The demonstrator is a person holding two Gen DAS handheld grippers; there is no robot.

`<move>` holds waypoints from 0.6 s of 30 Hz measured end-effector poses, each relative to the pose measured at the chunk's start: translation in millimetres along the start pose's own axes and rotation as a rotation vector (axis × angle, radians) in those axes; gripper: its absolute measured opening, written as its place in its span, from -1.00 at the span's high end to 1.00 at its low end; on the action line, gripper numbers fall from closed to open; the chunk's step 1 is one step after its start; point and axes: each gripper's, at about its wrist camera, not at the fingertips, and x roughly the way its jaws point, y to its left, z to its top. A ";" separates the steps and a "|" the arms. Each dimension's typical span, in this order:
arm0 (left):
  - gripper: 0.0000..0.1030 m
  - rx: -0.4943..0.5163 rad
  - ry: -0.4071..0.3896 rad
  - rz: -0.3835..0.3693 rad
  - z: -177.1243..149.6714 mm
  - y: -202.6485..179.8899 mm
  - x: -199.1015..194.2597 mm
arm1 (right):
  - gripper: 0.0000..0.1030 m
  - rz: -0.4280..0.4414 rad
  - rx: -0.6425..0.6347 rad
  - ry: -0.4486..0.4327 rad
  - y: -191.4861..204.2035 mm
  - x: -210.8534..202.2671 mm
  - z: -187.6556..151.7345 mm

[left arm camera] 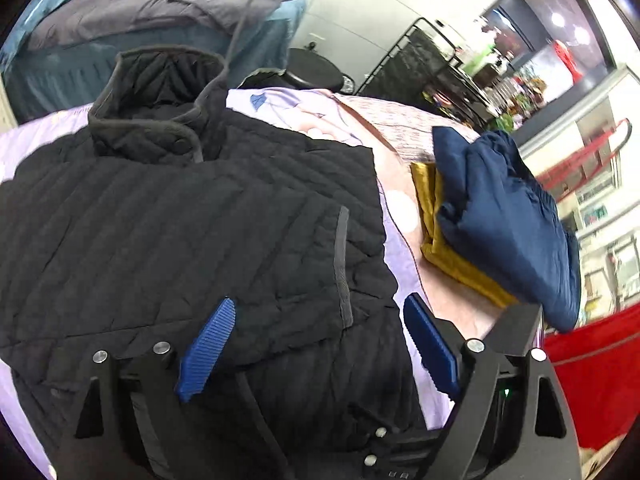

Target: Fold large clothes

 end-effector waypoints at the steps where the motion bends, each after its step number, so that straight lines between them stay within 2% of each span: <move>1: -0.66 0.009 -0.002 0.009 0.0 0.1 -2.1 | -0.89 -0.002 0.001 -0.002 -3.3 -0.7 1.1; 3: -0.66 0.014 -0.009 0.040 -5.4 9.0 -9.1 | -0.89 -0.004 -0.003 -0.022 -3.7 -6.4 2.3; 6: -0.66 -0.045 -0.013 0.098 -13.5 38.4 -20.5 | -0.89 -0.002 -0.024 -0.082 2.3 -19.4 7.7; 8: -0.63 -0.088 -0.009 0.121 -14.7 54.5 -22.8 | -0.89 0.006 -0.051 -0.158 7.1 -34.6 11.6; 12: -0.63 -0.148 -0.018 0.222 -21.8 96.5 -36.6 | -0.89 0.019 -0.142 -0.296 29.2 -59.9 21.5; 15: -0.63 -0.165 0.011 0.301 -24.7 121.2 -36.5 | -0.89 0.035 -0.253 -0.289 60.5 -54.4 39.0; 18: -0.63 -0.187 0.045 0.318 -25.0 141.1 -32.3 | -0.89 0.061 -0.354 -0.262 87.5 -47.1 49.8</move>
